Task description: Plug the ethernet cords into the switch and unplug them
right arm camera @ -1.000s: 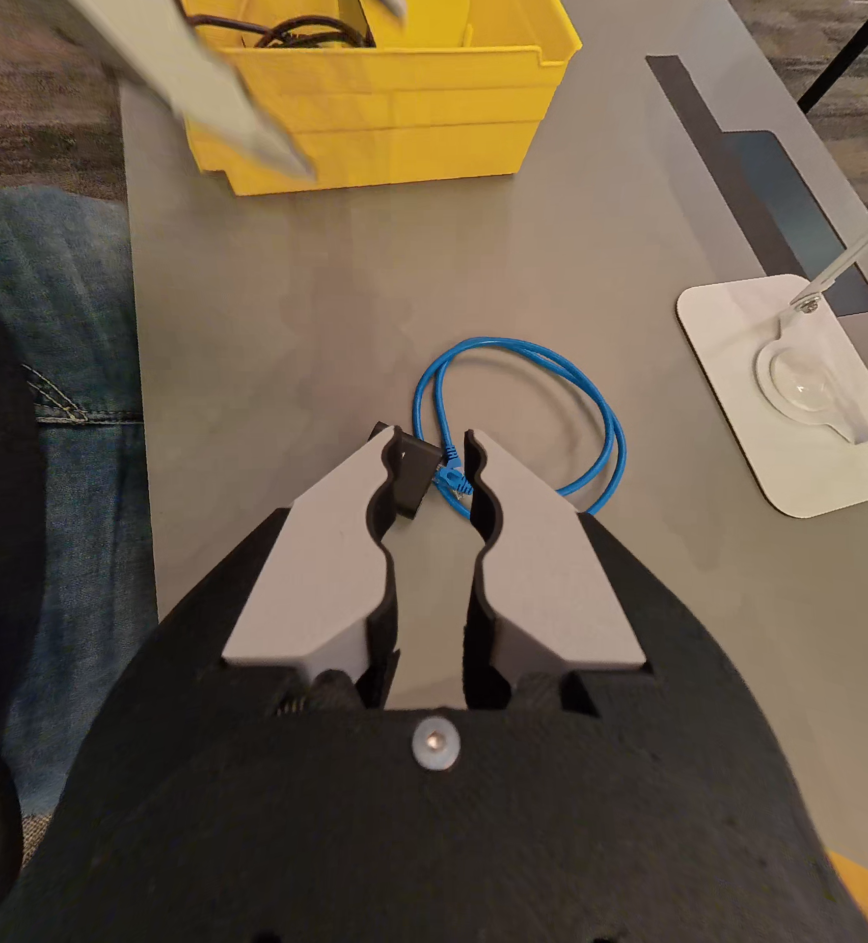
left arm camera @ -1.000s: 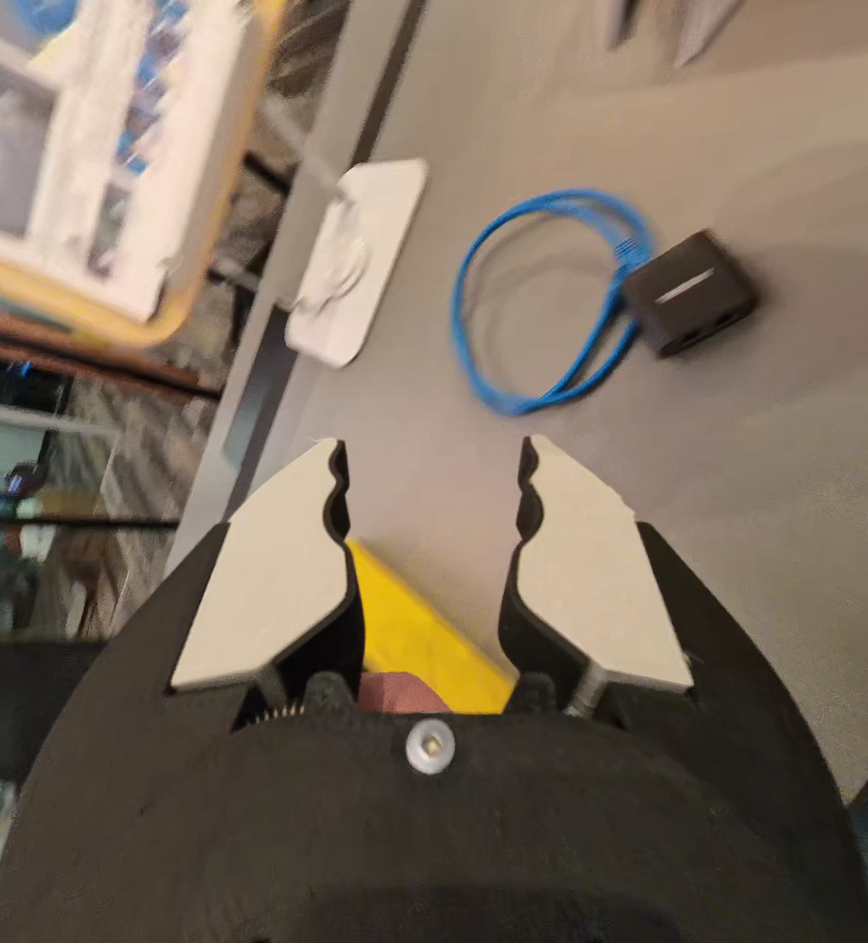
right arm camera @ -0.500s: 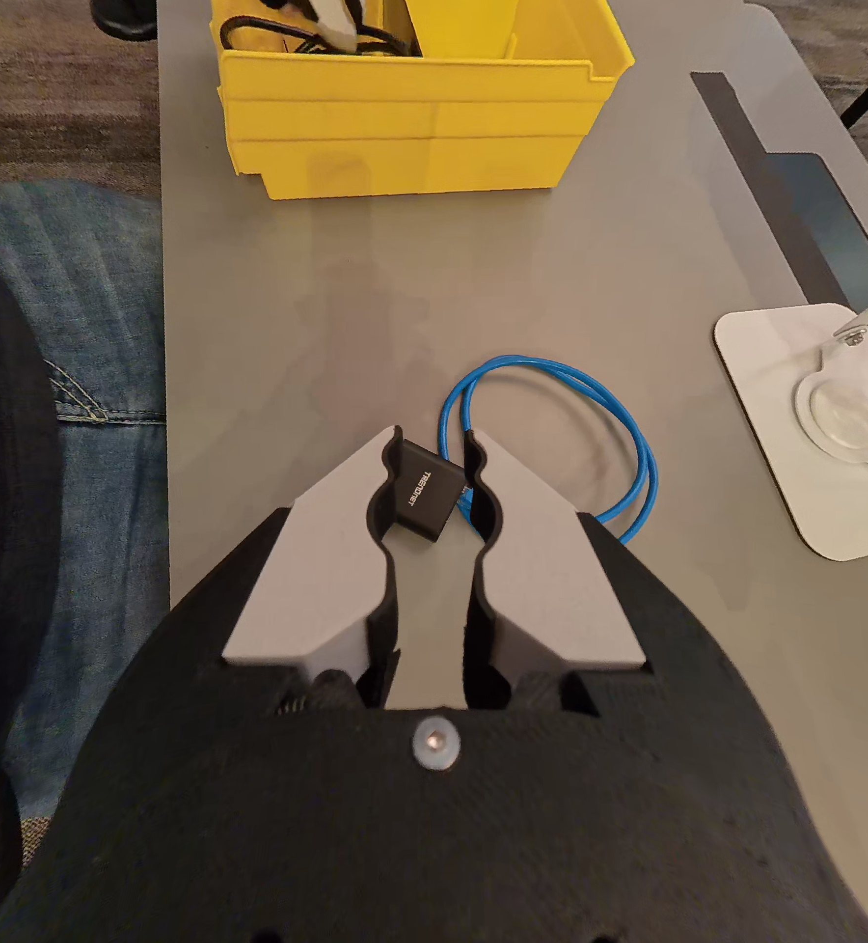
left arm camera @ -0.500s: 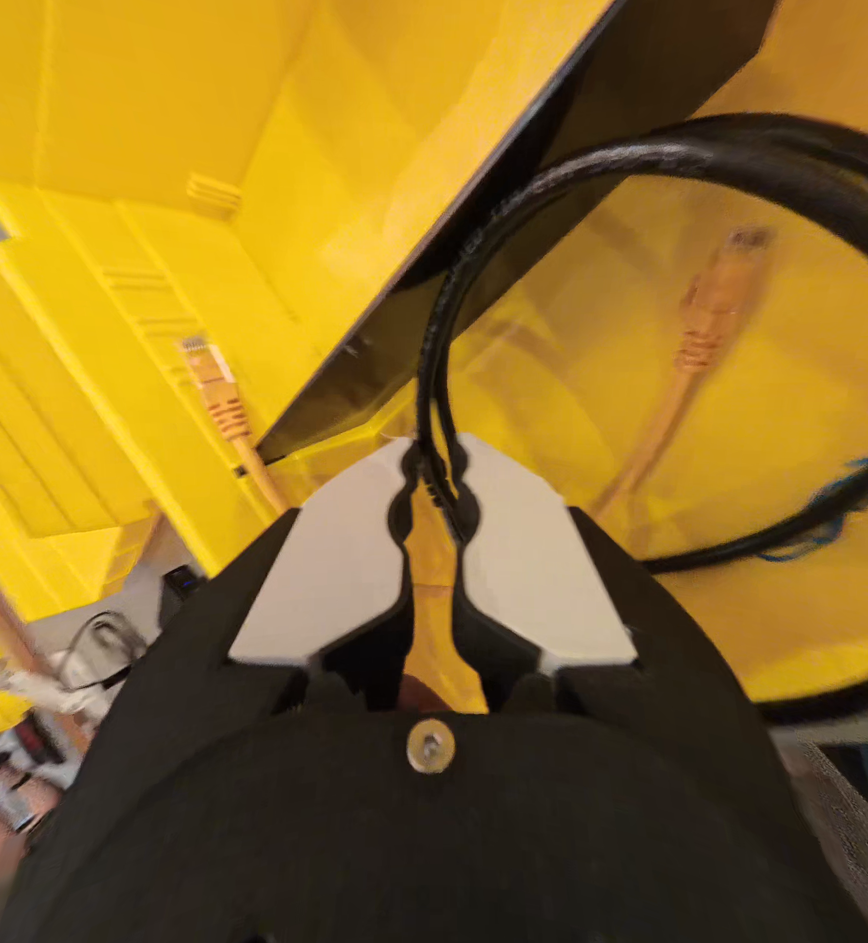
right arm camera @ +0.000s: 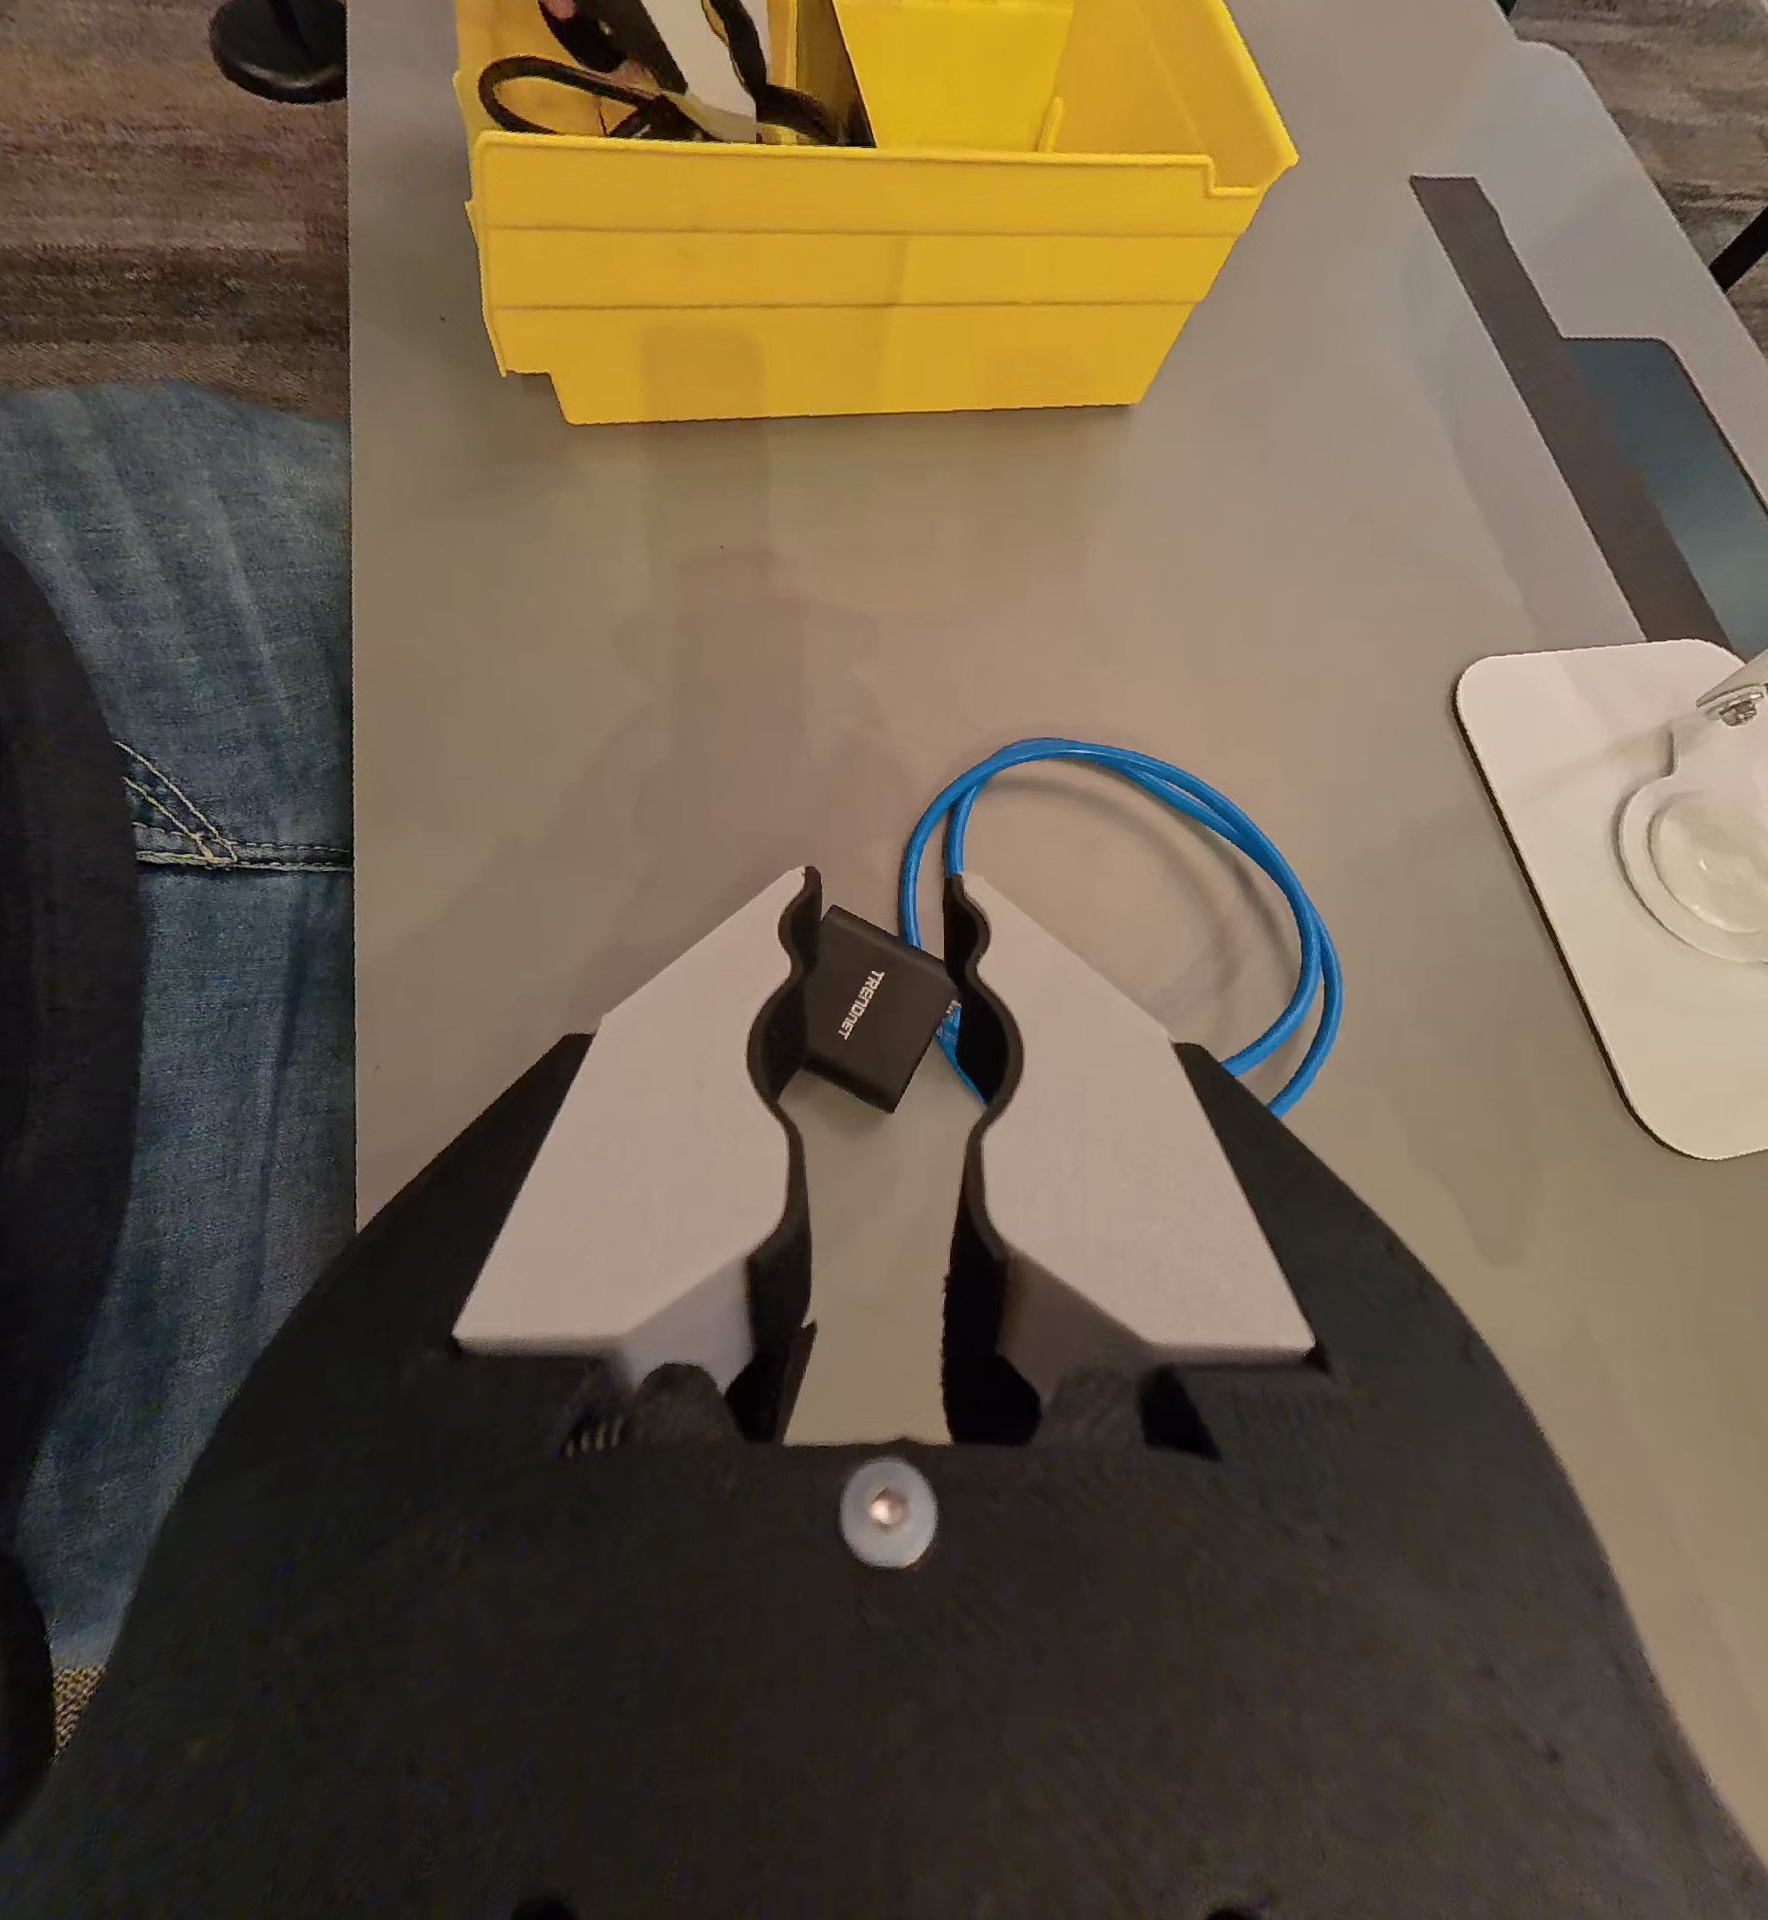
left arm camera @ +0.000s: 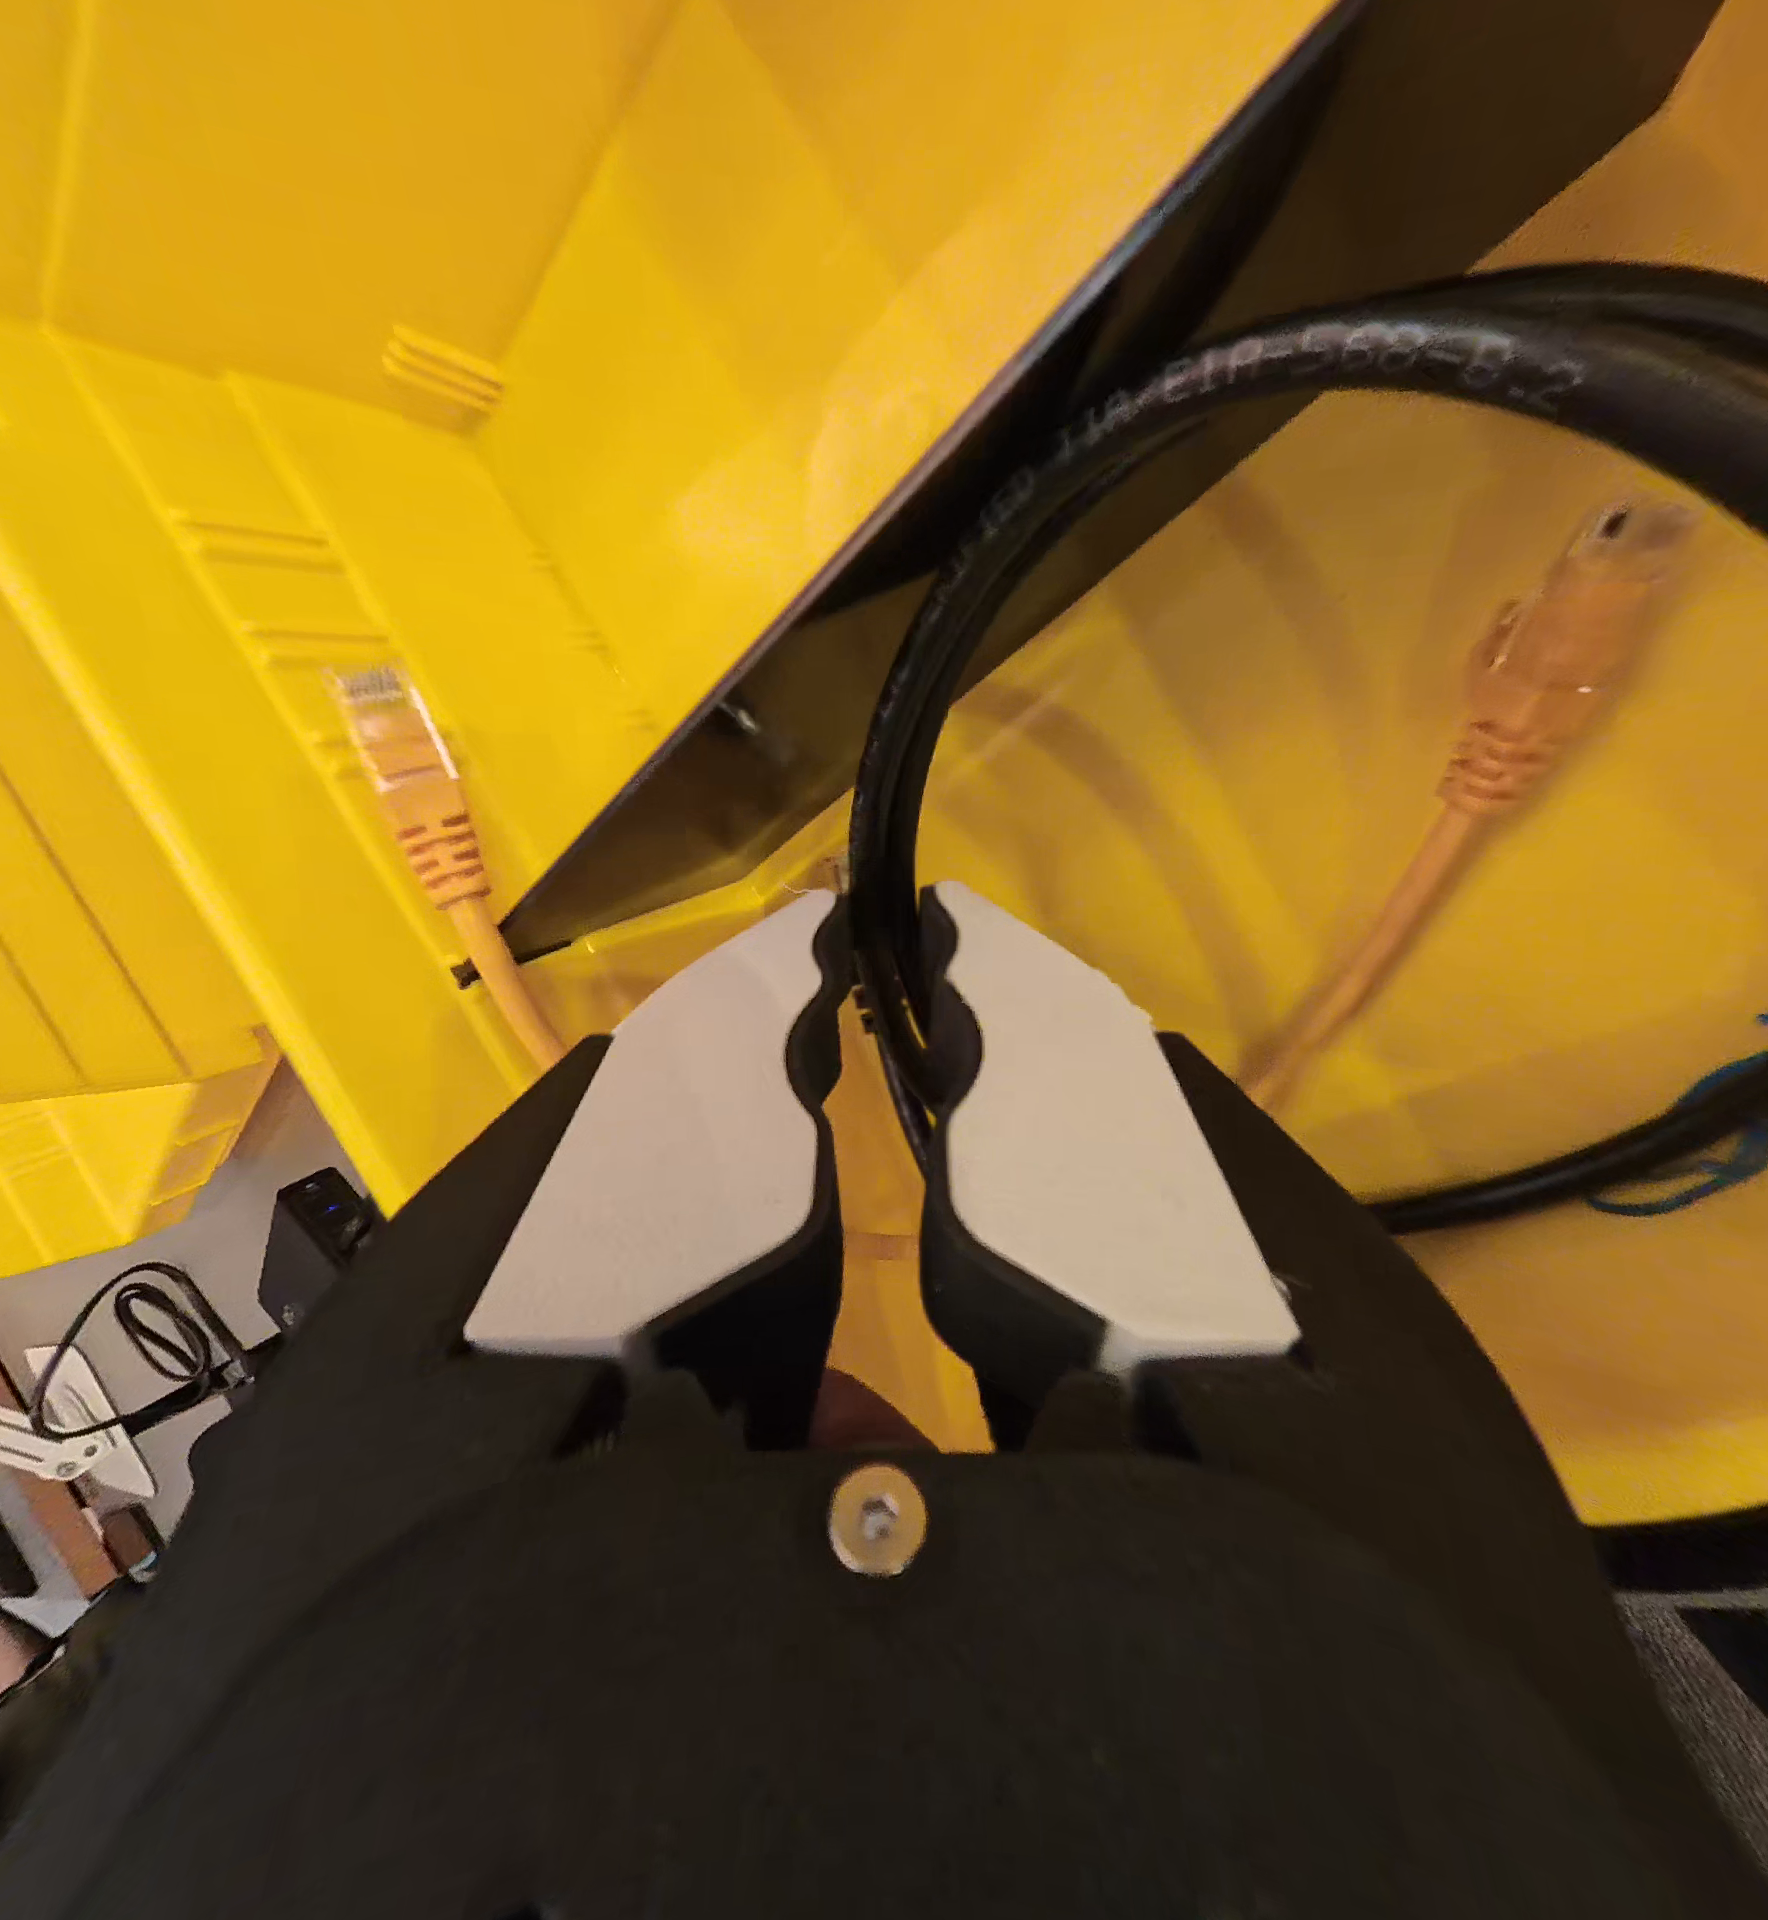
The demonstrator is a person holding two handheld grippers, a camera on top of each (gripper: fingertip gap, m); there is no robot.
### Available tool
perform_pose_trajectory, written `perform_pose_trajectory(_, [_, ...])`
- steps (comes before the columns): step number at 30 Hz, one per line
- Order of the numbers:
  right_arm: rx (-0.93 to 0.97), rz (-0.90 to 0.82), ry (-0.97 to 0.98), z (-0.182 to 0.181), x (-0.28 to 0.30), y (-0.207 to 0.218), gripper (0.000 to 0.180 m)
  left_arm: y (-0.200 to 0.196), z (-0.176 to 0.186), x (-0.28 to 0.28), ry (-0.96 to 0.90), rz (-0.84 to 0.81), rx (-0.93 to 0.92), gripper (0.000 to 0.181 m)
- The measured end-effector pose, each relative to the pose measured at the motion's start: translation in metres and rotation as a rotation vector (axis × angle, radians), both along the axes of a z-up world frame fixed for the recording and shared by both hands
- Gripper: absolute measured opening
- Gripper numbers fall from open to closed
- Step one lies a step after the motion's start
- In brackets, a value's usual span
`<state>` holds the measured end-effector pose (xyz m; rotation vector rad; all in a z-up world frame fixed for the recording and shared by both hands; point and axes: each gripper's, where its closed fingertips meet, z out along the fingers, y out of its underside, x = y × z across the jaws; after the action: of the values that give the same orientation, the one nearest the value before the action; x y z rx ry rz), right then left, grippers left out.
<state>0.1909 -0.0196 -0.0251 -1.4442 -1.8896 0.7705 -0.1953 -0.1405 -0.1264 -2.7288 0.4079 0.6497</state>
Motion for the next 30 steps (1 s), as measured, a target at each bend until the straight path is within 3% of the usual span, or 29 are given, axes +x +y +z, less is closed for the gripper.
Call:
perform_pose_trajectory(4, [-0.01, -0.005, 0.013, 0.004, 0.002, 0.002, 0.022, 0.005, 0.024, -0.001, 0.023, -0.01, 0.089, 0.01])
perform_pose_trajectory(15, [-0.024, -0.003, 0.058, 0.016, -0.002, -0.001, 0.024, 0.007, 0.133, 0.003, 0.05, -0.07, 0.426, 0.009])
perform_pose_trajectory(19, [-0.058, 0.007, 0.138, 0.037, -0.013, -0.007, 0.033, 0.022, 0.179, 0.049, 0.028, -0.309, 0.563, 0.01])
perform_pose_trajectory(25, [-0.034, 0.066, 0.259, 0.075, -0.046, -0.027, 0.042, 0.053, 0.245, 0.165, -0.061, -0.737, 0.775, 0.01])
perform_pose_trajectory(30, [-0.07, 0.095, 0.331, 0.092, -0.074, -0.037, 0.045, 0.074, 0.267, 0.243, -0.141, -0.97, 0.903, 0.01])
